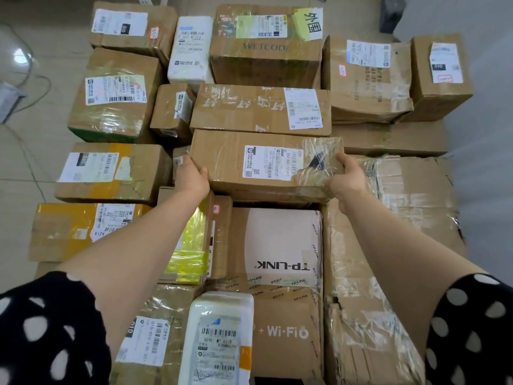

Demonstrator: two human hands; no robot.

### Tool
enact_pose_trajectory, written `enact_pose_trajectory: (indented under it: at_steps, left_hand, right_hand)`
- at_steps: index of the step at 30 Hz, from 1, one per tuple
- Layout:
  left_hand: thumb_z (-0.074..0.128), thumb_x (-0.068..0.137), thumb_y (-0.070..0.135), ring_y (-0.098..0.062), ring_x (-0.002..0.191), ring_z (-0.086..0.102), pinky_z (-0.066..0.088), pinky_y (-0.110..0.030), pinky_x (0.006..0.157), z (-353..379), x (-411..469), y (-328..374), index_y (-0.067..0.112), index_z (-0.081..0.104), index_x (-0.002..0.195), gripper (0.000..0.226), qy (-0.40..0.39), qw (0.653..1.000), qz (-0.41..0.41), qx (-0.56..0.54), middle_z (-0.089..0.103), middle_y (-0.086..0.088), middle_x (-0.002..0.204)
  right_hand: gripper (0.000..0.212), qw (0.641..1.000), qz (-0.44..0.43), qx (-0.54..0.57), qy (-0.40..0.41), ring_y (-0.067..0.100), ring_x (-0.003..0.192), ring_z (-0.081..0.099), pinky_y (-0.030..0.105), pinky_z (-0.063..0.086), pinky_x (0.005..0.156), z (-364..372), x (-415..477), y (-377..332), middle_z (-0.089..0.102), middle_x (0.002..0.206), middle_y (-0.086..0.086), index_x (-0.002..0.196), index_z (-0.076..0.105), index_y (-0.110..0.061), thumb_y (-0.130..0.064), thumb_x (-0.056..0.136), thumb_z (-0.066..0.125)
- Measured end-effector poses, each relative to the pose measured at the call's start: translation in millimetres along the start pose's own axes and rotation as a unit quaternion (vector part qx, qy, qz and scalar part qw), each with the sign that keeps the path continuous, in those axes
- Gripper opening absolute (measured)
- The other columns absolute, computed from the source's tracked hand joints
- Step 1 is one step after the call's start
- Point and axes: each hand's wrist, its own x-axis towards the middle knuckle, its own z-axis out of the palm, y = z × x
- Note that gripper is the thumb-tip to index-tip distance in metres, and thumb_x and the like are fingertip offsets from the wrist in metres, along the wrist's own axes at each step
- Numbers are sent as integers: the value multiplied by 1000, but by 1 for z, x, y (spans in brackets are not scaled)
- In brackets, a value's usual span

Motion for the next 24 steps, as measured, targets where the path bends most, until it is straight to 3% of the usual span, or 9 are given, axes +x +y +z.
enact_pose_trajectory:
  at_steps: [2, 4, 6, 8, 11, 16, 24]
  left_hand:
    - [41, 102, 17, -35, 125, 48, 43, -42, 98, 0, 2, -1, 5, 33, 137, 39, -6, 1000, 3, 23, 46, -18, 137]
    - [42, 101, 19, -36, 126, 47, 44, -43, 100, 2, 3, -3, 5, 30, 141, 44, -6, 999, 8, 39, 43, -17, 140]
    - [45, 100, 21, -37, 130, 42, 44, -46, 103, 3, 1, -4, 6, 24, 146, 53, -4, 999, 18, 48, 36, -16, 147]
    - [46, 99, 23, -37, 135, 36, 42, -48, 105, 1, -5, -3, 8, 18, 150, 59, 3, 996, 45, 80, 26, -16, 153]
    - [45, 100, 26, -36, 137, 33, 35, -47, 110, -3, -14, 1, 6, 22, 149, 58, -4, 986, 102, 132, 27, -18, 152]
    - [44, 99, 29, -35, 135, 33, 30, -47, 111, -15, -35, 12, 8, 34, 143, 50, -46, 954, 205, 216, 40, -16, 144]
    - [46, 96, 34, -32, 139, 28, 27, -42, 111, -38, -105, 39, 20, 22, 151, 61, -140, 847, 388, 334, 27, -10, 154]
  right_hand:
    - [80, 995, -26, -89, -28, 27, 124, 48, 44, 48, 99, 0, -2, 1, 32, 152, -1, 150, 24, -29, 14, 86, 45]
    - [80, 981, -44, -183, -50, 36, 142, 23, 48, 35, 110, 1, -6, 1, 13, 159, 1, 151, 14, -34, 7, 90, 46]
    - [75, 980, -32, -189, -57, 35, 146, 9, 44, 32, 112, 1, -12, -2, -7, 160, 4, 152, 13, -32, 4, 94, 45]
    - [71, 985, -34, -166, -37, 34, 147, 6, 41, 33, 111, 1, -22, -3, -14, 160, 5, 151, 19, -33, 5, 95, 41]
    - [71, 989, -40, -143, -19, 32, 147, 7, 42, 27, 115, -2, -47, 0, -8, 160, 5, 151, 18, -33, 3, 95, 43]
    - [60, 996, -5, -91, 1, 26, 136, 37, 37, 34, 107, -17, -105, 8, 36, 151, 6, 150, 25, -18, -11, 97, 50]
    - [62, 995, 67, -59, 44, 27, 135, 39, 44, 34, 112, -47, -210, 27, 36, 150, 9, 148, 29, -13, -27, 94, 56]
